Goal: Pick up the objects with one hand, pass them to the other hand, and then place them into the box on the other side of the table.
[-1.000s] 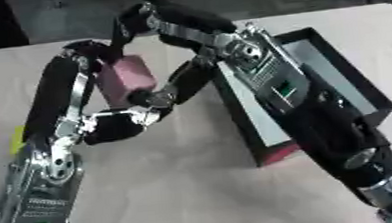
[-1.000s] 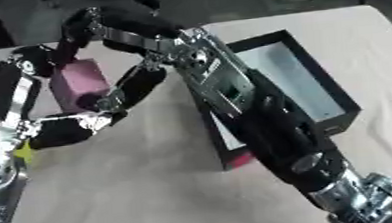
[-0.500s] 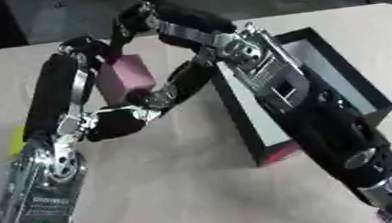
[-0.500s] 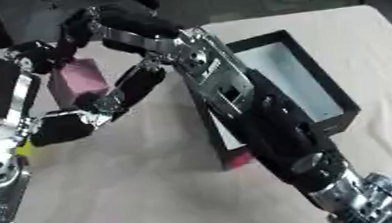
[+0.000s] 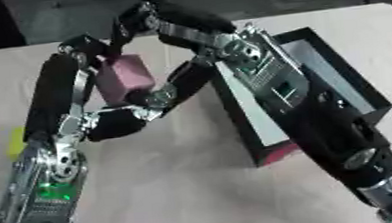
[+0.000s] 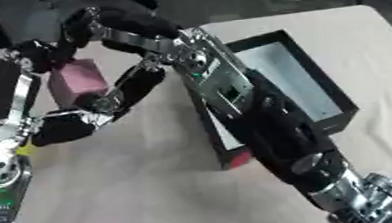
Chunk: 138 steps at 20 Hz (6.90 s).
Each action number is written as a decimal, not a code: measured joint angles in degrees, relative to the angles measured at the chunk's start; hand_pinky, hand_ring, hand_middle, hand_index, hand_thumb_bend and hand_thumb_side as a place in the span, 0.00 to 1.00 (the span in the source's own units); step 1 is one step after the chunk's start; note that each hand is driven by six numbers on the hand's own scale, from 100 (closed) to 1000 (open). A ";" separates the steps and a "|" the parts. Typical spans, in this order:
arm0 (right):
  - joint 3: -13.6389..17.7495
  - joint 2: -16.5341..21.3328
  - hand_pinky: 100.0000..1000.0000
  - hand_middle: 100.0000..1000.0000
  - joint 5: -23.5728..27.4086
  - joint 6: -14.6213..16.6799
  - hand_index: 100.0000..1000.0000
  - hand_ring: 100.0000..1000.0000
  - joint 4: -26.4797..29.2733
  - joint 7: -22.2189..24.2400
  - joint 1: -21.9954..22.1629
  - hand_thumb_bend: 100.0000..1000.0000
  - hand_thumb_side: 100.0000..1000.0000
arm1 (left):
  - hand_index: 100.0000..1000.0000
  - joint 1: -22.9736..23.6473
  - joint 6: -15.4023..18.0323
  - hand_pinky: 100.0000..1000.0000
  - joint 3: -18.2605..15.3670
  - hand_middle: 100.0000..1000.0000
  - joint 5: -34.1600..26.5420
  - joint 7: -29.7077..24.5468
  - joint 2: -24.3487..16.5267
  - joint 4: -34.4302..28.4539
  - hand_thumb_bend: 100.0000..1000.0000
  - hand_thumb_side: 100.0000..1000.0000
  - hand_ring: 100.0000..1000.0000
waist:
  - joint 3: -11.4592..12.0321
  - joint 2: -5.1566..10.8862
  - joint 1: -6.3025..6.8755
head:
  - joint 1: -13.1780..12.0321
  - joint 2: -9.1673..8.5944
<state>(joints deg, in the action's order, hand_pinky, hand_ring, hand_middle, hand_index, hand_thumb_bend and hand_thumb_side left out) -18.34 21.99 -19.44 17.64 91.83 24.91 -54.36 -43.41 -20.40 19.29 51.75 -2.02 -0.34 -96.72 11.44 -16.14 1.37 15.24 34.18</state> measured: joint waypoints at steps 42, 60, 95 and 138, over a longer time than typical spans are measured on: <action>0.20 0.00 0.72 0.20 0.00 -0.23 0.59 0.67 0.38 -0.79 0.01 0.24 0.00 | 1.00 0.02 -3.88 0.79 -0.02 0.78 1.21 1.06 0.45 0.22 0.87 0.36 0.79 | -0.07 0.00 0.00 | -0.16 0.00; 0.23 0.00 0.72 0.20 0.00 -0.53 0.59 0.67 0.56 -1.23 0.18 0.24 0.00 | 1.00 0.01 -5.89 0.79 -0.03 0.77 1.80 1.14 0.50 0.57 0.89 0.38 0.79 | -0.10 0.00 0.00 | -0.23 0.00; 4.34 4.68 0.73 0.19 4.84 -6.12 0.59 0.67 0.75 -7.11 1.56 0.19 0.00 | 0.92 5.69 -4.22 0.77 -0.24 0.72 -5.86 -0.09 -10.03 -4.78 0.93 0.41 0.73 | -2.05 3.23 1.02 | 0.38 2.50; 15.89 28.38 0.76 0.21 13.09 -3.96 0.66 0.73 -1.51 -0.75 20.58 0.24 0.00 | 0.90 6.62 -4.26 0.77 -1.12 0.70 -7.89 -0.40 -12.71 -6.19 0.96 0.40 0.72 | -1.99 3.67 0.98 | 3.62 3.19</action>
<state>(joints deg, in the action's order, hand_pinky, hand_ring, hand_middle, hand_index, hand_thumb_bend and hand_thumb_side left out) -2.45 50.37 -6.35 13.68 90.32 24.15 -33.78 -36.78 -24.66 18.17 43.87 -2.43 -13.05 -102.90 9.44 -12.47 2.35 18.87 37.37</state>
